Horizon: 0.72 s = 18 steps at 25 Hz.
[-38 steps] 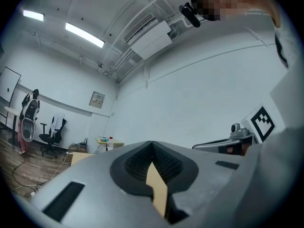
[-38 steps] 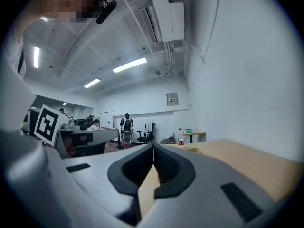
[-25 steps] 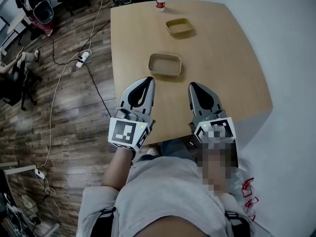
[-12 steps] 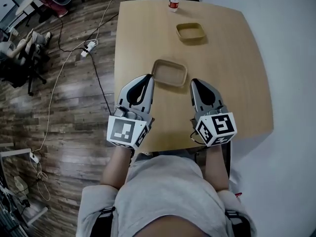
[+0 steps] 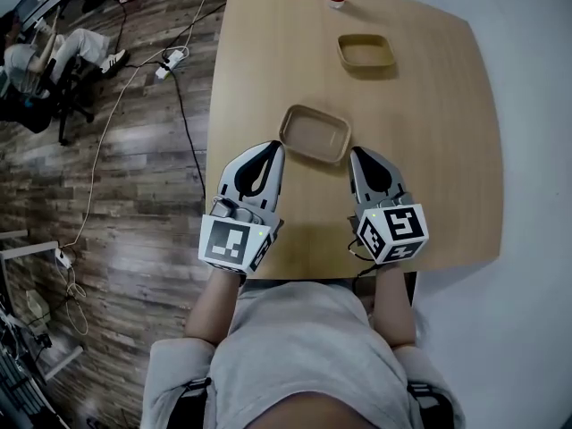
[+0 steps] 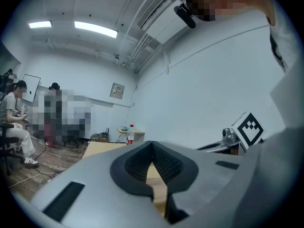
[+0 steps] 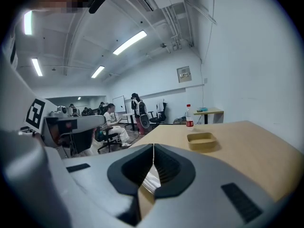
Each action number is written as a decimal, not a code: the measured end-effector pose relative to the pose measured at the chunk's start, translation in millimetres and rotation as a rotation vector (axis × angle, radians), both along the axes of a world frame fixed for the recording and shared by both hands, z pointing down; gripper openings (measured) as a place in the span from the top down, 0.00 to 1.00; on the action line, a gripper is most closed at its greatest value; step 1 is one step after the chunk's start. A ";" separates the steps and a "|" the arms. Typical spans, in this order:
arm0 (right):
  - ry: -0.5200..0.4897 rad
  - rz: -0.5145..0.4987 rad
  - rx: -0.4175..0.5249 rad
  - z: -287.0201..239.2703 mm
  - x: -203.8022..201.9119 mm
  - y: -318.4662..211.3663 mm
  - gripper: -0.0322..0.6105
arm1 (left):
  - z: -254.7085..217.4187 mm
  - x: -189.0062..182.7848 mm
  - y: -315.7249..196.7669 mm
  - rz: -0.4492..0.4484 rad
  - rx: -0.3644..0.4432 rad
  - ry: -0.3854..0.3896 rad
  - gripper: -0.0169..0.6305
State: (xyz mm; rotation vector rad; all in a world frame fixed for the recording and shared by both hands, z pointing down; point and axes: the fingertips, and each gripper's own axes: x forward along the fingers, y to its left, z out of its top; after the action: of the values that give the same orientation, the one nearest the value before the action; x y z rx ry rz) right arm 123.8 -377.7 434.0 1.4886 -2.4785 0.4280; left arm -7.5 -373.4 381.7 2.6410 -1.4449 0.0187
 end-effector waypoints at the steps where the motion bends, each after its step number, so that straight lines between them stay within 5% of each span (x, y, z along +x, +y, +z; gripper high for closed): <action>1: 0.002 -0.004 -0.012 5.2 0.4 -1.1 0.93 | 3.2 0.6 -1.1 -0.002 -0.008 0.000 0.95; 18: 0.067 -0.065 -0.251 110.0 8.3 6.2 0.93 | 51.8 2.1 -10.9 -0.029 -0.116 -0.028 0.95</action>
State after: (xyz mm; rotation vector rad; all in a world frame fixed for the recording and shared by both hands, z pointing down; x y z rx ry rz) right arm 132.1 -371.5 543.9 1.2980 -2.3147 0.6397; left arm -5.4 -384.3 433.6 2.5371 -1.4446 0.1335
